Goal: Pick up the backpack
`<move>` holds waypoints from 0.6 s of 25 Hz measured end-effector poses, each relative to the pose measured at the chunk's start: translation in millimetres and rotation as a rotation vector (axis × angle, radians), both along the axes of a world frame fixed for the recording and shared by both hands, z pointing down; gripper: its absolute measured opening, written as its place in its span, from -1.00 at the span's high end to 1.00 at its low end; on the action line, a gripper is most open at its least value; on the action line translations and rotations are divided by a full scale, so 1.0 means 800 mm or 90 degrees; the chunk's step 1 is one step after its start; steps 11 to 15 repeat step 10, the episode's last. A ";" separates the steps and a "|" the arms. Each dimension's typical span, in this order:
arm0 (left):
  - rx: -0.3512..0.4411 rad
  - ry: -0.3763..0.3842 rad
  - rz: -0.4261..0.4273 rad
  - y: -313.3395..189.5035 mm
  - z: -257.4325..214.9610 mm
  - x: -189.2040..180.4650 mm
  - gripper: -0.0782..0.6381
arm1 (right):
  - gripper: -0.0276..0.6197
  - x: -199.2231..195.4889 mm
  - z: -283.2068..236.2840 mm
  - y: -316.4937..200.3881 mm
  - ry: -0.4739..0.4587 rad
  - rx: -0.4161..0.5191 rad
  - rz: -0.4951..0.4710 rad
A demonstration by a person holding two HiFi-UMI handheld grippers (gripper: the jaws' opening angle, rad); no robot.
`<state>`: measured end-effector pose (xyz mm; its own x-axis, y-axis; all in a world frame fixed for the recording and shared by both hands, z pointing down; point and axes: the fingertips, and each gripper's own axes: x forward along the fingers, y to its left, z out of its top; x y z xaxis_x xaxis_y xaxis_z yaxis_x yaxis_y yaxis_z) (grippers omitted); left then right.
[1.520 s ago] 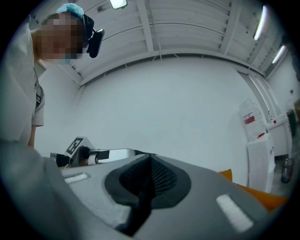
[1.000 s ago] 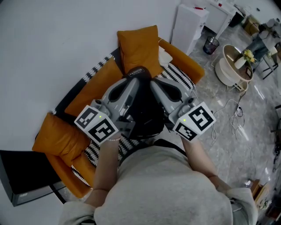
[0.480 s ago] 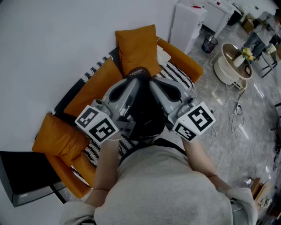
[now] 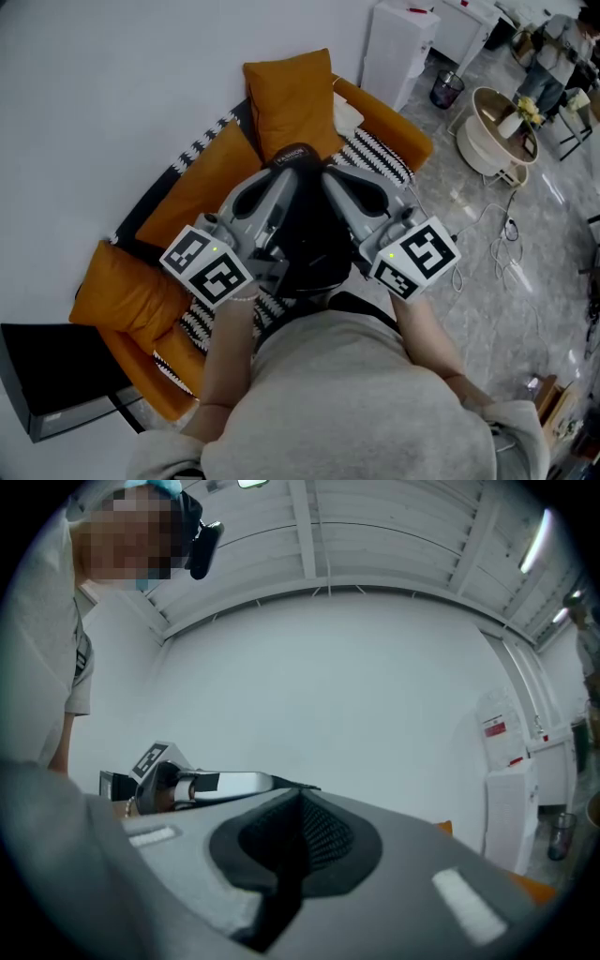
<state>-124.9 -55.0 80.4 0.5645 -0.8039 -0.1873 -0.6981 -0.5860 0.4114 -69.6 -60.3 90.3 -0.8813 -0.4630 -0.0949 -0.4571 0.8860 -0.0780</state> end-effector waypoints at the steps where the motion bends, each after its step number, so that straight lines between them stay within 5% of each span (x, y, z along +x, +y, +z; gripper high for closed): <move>1: -0.001 0.001 0.002 0.001 0.002 0.001 0.75 | 0.91 0.001 0.002 0.000 -0.001 -0.002 0.003; 15: -0.016 0.008 0.002 -0.001 0.011 0.004 0.75 | 0.91 0.005 0.013 0.003 0.003 -0.017 0.004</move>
